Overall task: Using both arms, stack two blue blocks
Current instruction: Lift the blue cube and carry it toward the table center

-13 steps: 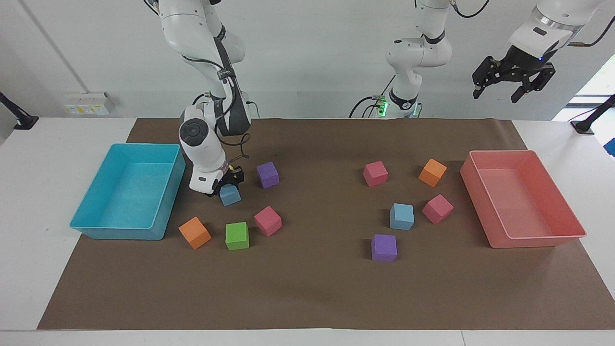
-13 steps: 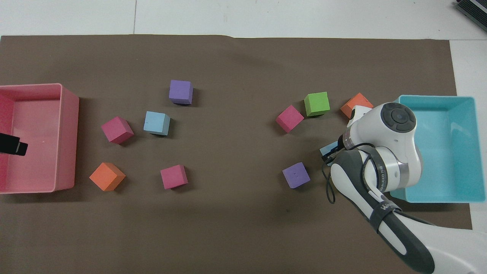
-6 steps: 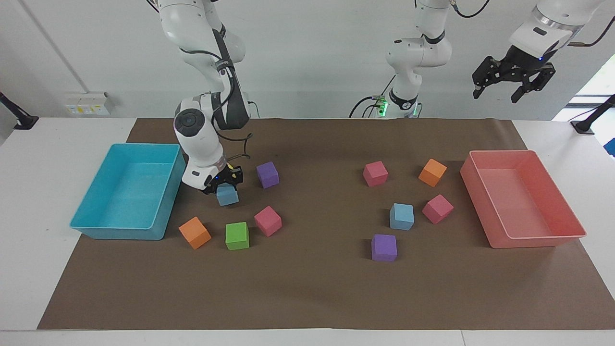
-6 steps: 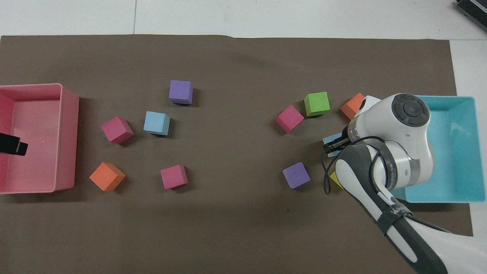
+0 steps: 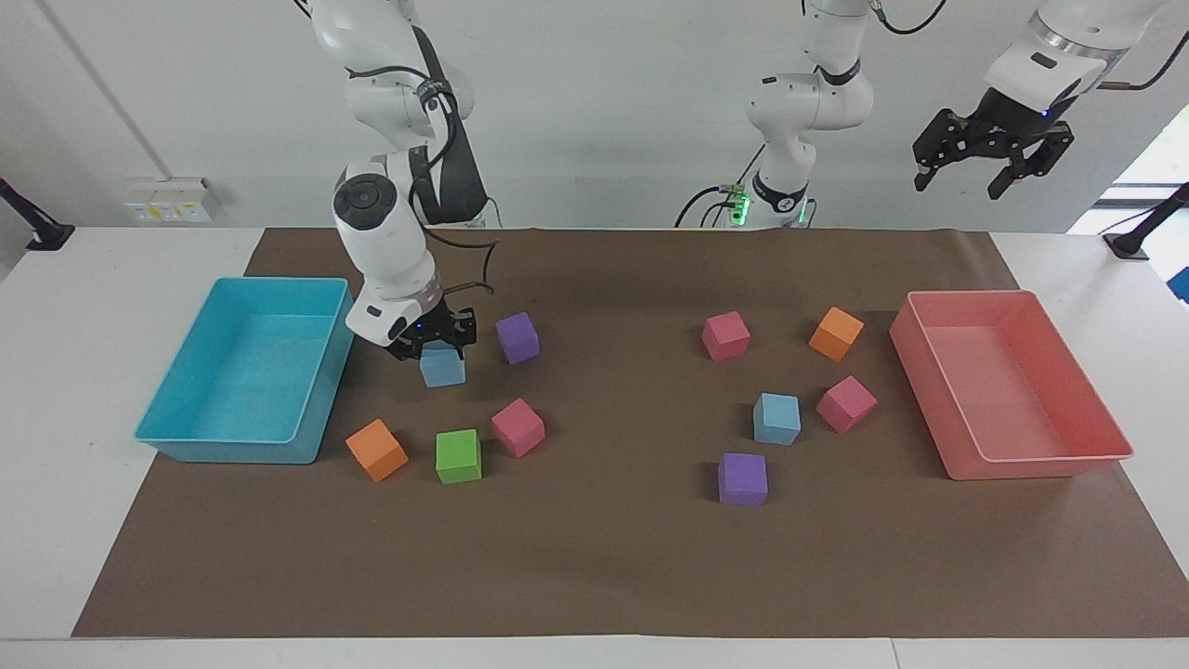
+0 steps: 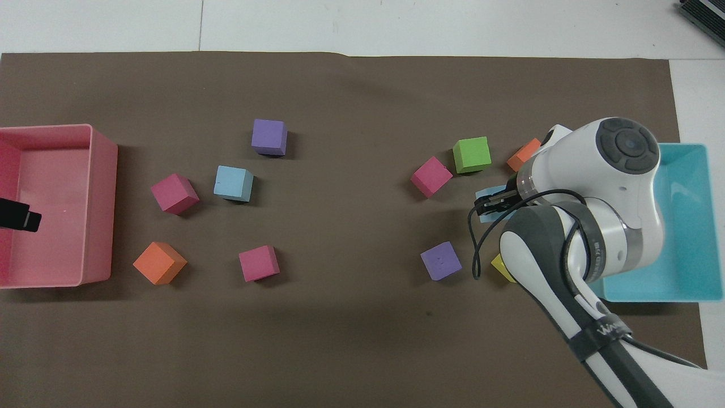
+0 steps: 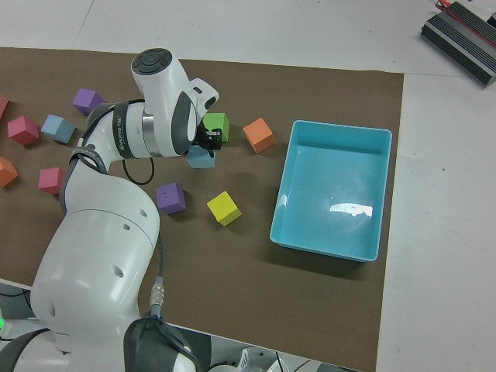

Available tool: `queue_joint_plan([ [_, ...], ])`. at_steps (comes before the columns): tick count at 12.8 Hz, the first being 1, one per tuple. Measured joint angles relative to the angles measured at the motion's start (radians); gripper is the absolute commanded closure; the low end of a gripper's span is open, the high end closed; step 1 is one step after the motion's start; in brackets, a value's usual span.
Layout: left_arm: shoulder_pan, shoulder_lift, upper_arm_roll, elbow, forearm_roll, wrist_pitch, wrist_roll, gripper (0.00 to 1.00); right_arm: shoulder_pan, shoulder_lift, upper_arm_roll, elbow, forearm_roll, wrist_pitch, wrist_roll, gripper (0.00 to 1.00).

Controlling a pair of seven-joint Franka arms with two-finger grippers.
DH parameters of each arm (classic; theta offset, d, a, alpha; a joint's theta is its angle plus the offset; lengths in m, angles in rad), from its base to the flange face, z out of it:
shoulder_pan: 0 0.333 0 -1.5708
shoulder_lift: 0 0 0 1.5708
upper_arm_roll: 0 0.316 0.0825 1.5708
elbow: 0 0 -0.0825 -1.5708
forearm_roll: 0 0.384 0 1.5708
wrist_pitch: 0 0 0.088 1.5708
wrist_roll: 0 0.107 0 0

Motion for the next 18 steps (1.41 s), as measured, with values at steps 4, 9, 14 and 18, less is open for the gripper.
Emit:
queue_joint_plan([
  [4, 0.0, 0.0, 0.0, 0.0, 0.0, 0.0, 0.0, 0.0, 0.002, 0.005, 0.077, 0.033, 0.01, -0.012, 0.097, 1.0],
  [9, 0.0, 0.0, 0.0, 0.0, 0.0, 0.0, 0.0, 0.0, 0.006, 0.032, 0.183, 0.092, 0.004, -0.019, 0.271, 1.0],
  [14, 0.0, 0.0, 0.0, 0.0, 0.0, 0.0, 0.001, 0.0, 0.013, 0.181, 0.312, 0.22, -0.118, -0.021, 0.527, 1.0],
  [18, 0.0, 0.0, -0.001, 0.0, 0.0, 0.0, 0.001, 0.0, 0.018, 0.337, 0.424, 0.336, -0.265, -0.024, 0.696, 1.0],
])
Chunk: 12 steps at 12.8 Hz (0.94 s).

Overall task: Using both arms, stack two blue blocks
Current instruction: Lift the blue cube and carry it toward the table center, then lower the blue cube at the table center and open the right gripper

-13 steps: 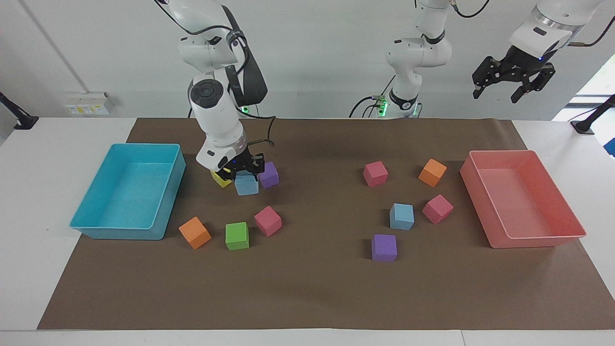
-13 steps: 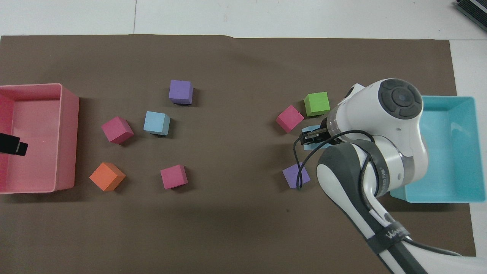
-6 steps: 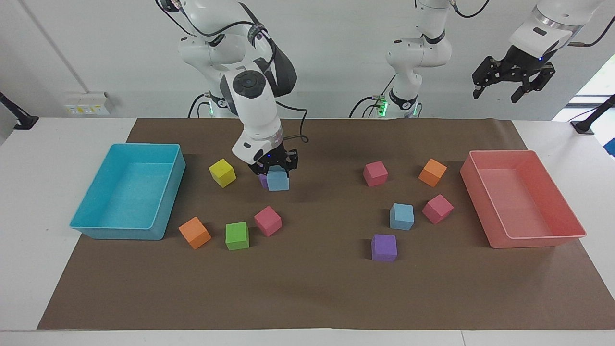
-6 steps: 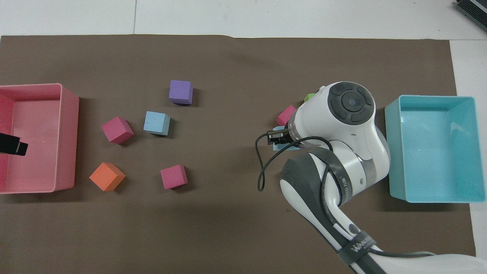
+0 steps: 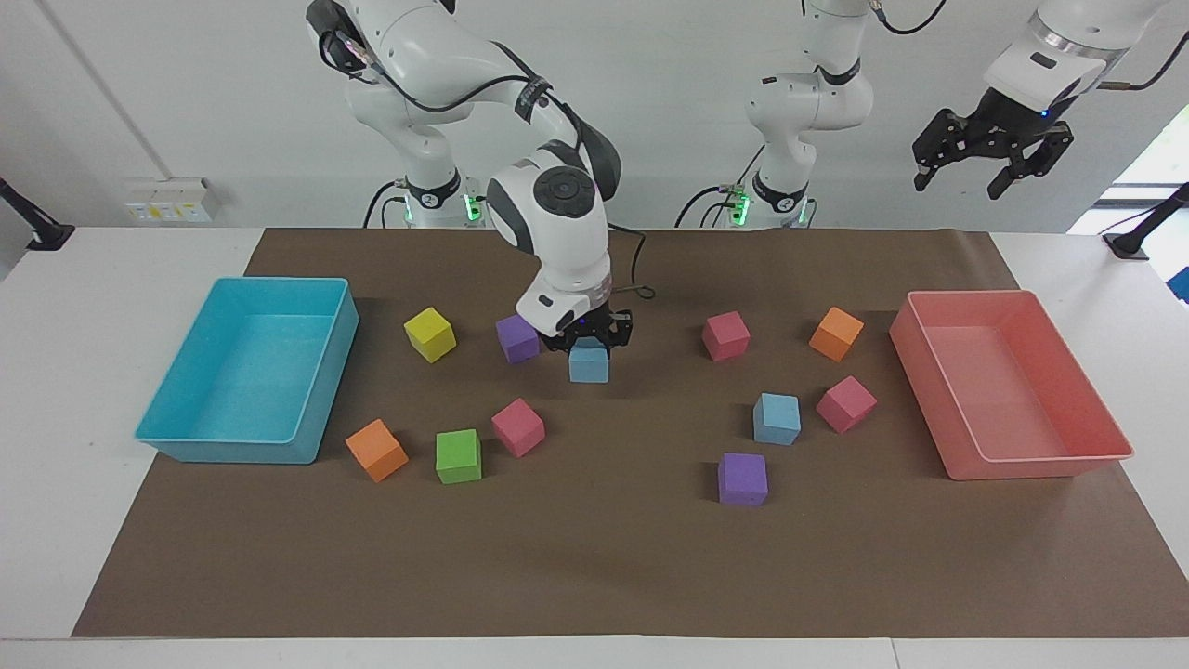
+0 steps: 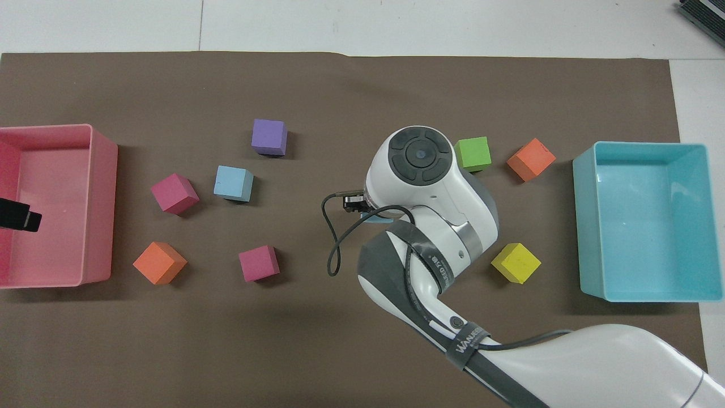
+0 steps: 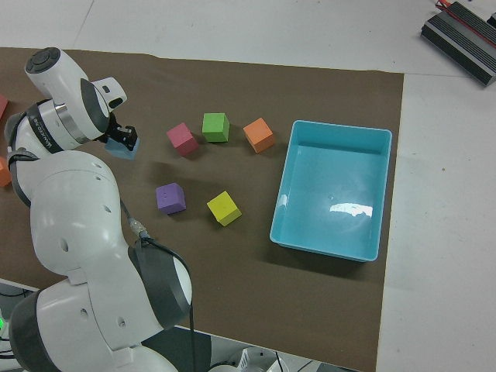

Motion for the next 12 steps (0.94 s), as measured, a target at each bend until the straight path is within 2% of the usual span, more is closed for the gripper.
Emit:
queue_joint_plan([
  [4, 0.0, 0.0, 0.0, 0.0, 0.0, 0.0, 0.0, 0.0, 0.027, 0.103, 0.049, 0.052, -0.093, 0.0, 0.072, 1.0],
  [12, 0.0, 0.0, 0.0, 0.0, 0.0, 0.0, 0.0, 0.0, 0.04, 0.154, 0.053, 0.048, -0.14, 0.032, 0.068, 1.0],
])
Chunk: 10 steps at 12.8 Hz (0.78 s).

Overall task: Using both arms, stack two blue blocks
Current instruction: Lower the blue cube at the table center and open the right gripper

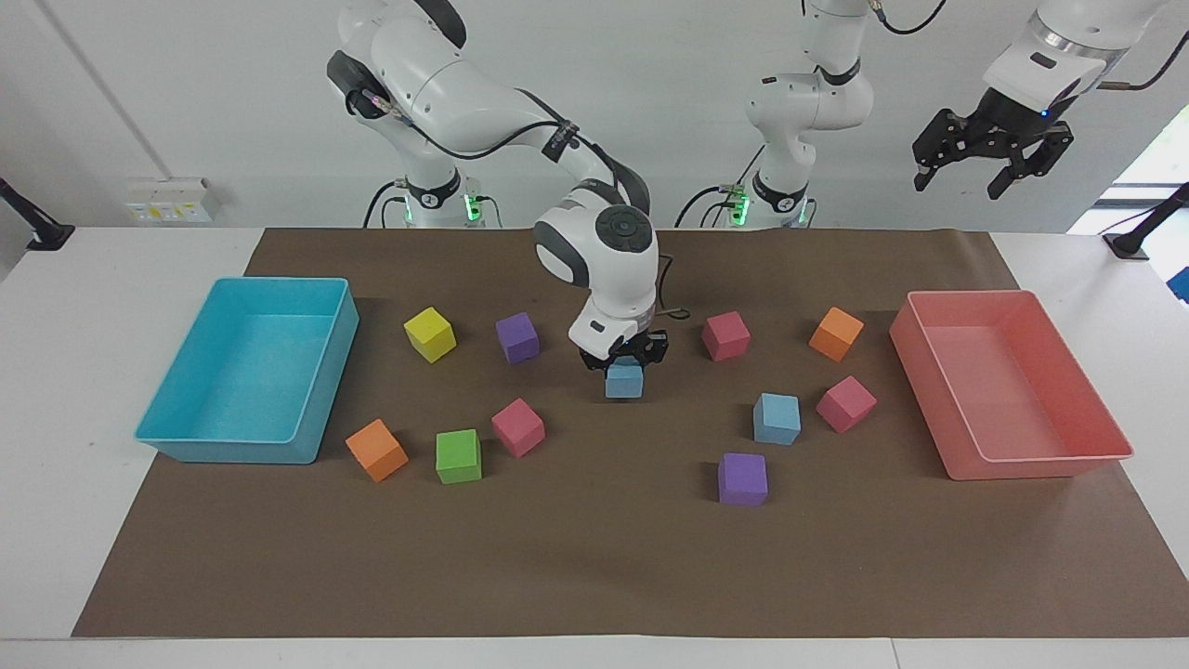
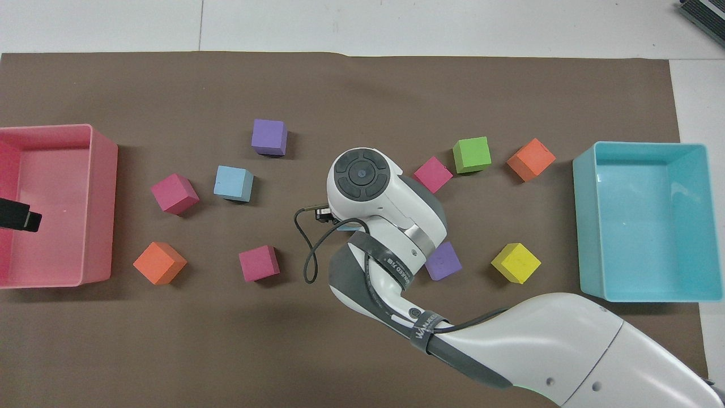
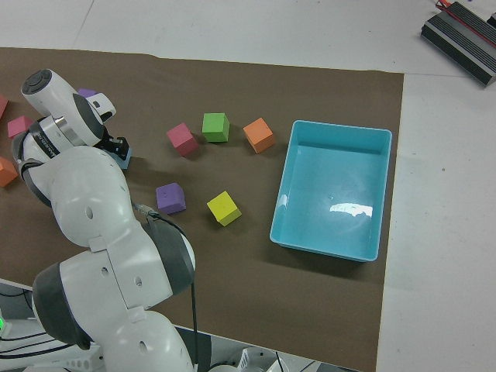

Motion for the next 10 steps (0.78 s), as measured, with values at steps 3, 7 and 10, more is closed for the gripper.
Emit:
queue_joint_plan([
  [3, 0.0, 0.0, 0.0, 0.0, 0.0, 0.0, 0.0, 0.0, 0.005, 0.014, 0.0, -0.004, -0.015, 0.026, 0.0, 1.0],
  [7, 0.0, 0.0, 0.0, 0.0, 0.0, 0.0, 0.0, 0.0, 0.009, 0.017, 0.001, -0.016, -0.015, 0.04, -0.013, 1.0],
  [10, 0.0, 0.0, 0.0, 0.0, 0.0, 0.0, 0.0, 0.0, 0.009, 0.02, 0.003, -0.031, -0.015, 0.04, -0.046, 1.0],
])
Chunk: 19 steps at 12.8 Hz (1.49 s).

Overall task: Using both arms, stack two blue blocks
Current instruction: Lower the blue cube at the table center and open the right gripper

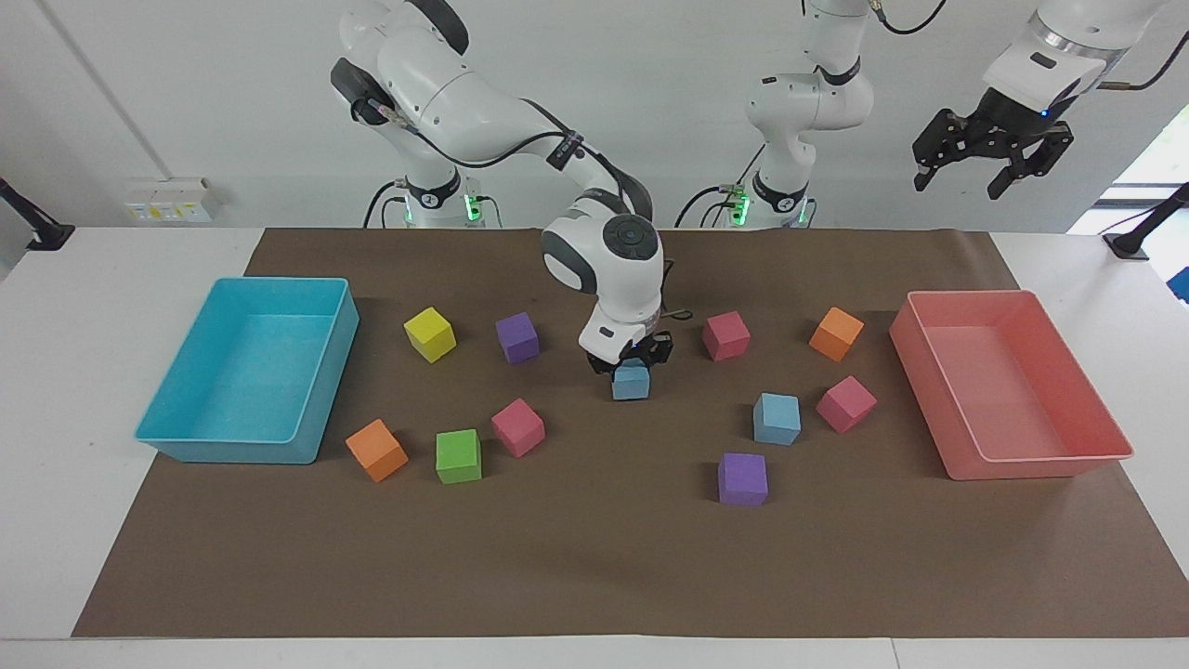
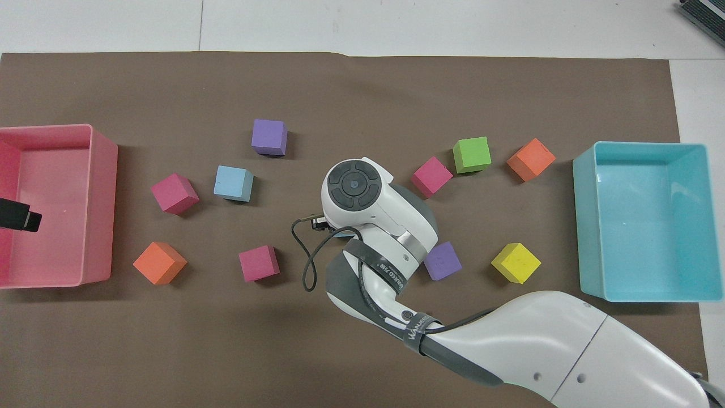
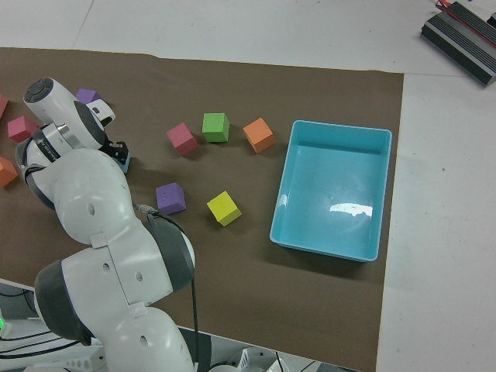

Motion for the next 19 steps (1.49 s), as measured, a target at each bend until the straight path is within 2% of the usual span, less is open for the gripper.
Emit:
queue_joint_plan([
  [10, 0.0, 0.0, 0.0, 0.0, 0.0, 0.0, 0.0, 0.0, -0.002, 0.001, 0.001, -0.006, 0.0, 0.001, 0.008, 1.0],
  [11, 0.0, 0.0, 0.0, 0.0, 0.0, 0.0, 0.0, 0.0, -0.002, 0.002, 0.001, -0.007, 0.0, 0.001, 0.008, 0.96],
  [12, 0.0, 0.0, 0.0, 0.0, 0.0, 0.0, 0.0, 0.0, -0.002, 0.002, 0.001, -0.009, 0.0, 0.003, 0.008, 0.69],
  [14, 0.0, 0.0, 0.0, 0.0, 0.0, 0.0, 0.0, 0.0, -0.002, 0.003, 0.001, -0.011, 0.0, 0.01, 0.008, 0.25],
  [15, 0.0, 0.0, 0.0, 0.0, 0.0, 0.0, 0.0, 0.0, -0.002, 0.003, 0.001, -0.011, 0.0, 0.011, 0.008, 0.0],
  [19, 0.0, 0.0, 0.0, 0.0, 0.0, 0.0, 0.0, 0.0, -0.002, 0.003, 0.001, -0.011, 0.0, 0.011, 0.008, 0.0],
])
